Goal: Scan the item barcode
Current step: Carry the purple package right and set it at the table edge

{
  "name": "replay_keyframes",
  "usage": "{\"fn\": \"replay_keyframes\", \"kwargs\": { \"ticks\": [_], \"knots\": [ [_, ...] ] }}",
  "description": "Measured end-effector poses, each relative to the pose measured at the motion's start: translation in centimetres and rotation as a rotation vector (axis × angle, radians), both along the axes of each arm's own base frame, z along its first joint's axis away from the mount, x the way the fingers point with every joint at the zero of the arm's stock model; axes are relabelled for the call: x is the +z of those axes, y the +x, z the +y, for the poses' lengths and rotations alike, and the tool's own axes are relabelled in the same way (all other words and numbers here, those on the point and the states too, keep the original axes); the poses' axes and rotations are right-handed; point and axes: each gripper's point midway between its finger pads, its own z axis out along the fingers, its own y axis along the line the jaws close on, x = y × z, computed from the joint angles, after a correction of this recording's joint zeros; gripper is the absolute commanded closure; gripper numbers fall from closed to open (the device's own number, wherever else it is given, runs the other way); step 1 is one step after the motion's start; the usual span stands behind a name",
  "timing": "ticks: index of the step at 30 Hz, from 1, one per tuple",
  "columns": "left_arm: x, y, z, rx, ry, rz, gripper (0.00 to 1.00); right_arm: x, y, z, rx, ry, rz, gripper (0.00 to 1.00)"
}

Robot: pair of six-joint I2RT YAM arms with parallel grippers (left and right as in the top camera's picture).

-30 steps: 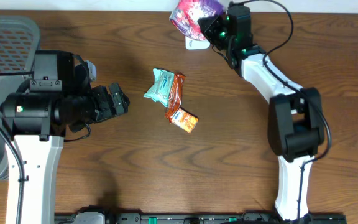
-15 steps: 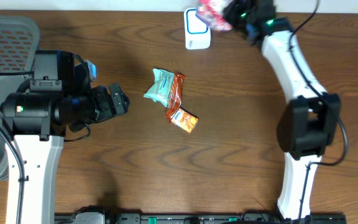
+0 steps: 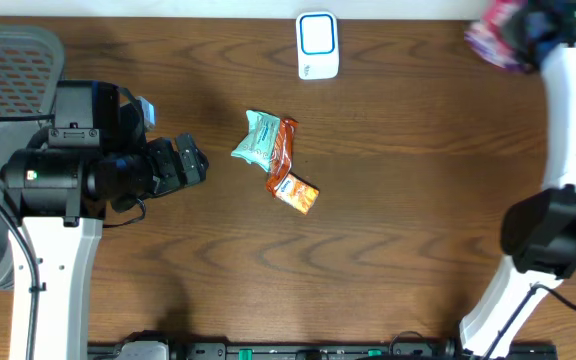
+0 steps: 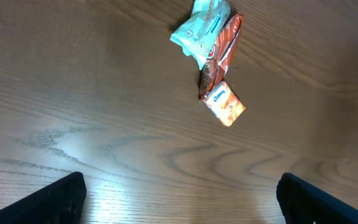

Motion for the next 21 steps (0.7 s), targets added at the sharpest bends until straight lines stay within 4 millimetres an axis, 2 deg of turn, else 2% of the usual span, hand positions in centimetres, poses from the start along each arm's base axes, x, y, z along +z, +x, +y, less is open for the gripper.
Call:
{"fn": "replay_keyframes", "kwargs": {
  "ticks": [2, 3, 5, 6, 8, 9, 13, 16, 21],
  "knots": [
    [0.0, 0.0, 0.0, 0.0, 0.0, 0.0, 0.02, -1.4, -1.0, -3.4, -0.067, 0.003, 0.028, 0.98],
    [0.0, 0.0, 0.0, 0.0, 0.0, 0.0, 0.02, -2.3, -1.6, -5.0, -0.099, 0.006, 0.04, 0.86],
    [0.0, 0.0, 0.0, 0.0, 0.0, 0.0, 0.02, -3.4, -2.0, -7.2, -0.132, 0.011, 0.043, 0.49],
    [0.0, 0.0, 0.0, 0.0, 0.0, 0.0, 0.02, -3.8, -2.1, -7.9, -0.134, 0.013, 0.039, 0.35],
    [0.0, 0.0, 0.0, 0.0, 0.0, 0.0, 0.02, -4.6, -2.1, -8.8, -0.121, 0.025, 0.035, 0.13],
    [0.0, 0.0, 0.0, 0.0, 0.0, 0.0, 0.02, -4.9, -2.2, -9.0, -0.116, 0.032, 0.038, 0.09],
    [0.0, 0.0, 0.0, 0.0, 0.0, 0.0, 0.02, -6.0, -2.5, -8.5, -0.078, 0.07, 0.059, 0.05],
    [0.0, 0.0, 0.0, 0.0, 0.0, 0.0, 0.02, -6.3, -1.9, -7.0, 0.01, 0.124, 0.047, 0.07],
    [0.0, 0.0, 0.0, 0.0, 0.0, 0.0, 0.02, -5.7, -0.6, -3.5, 0.171, 0.261, -0.014, 0.08]
  ]
}}
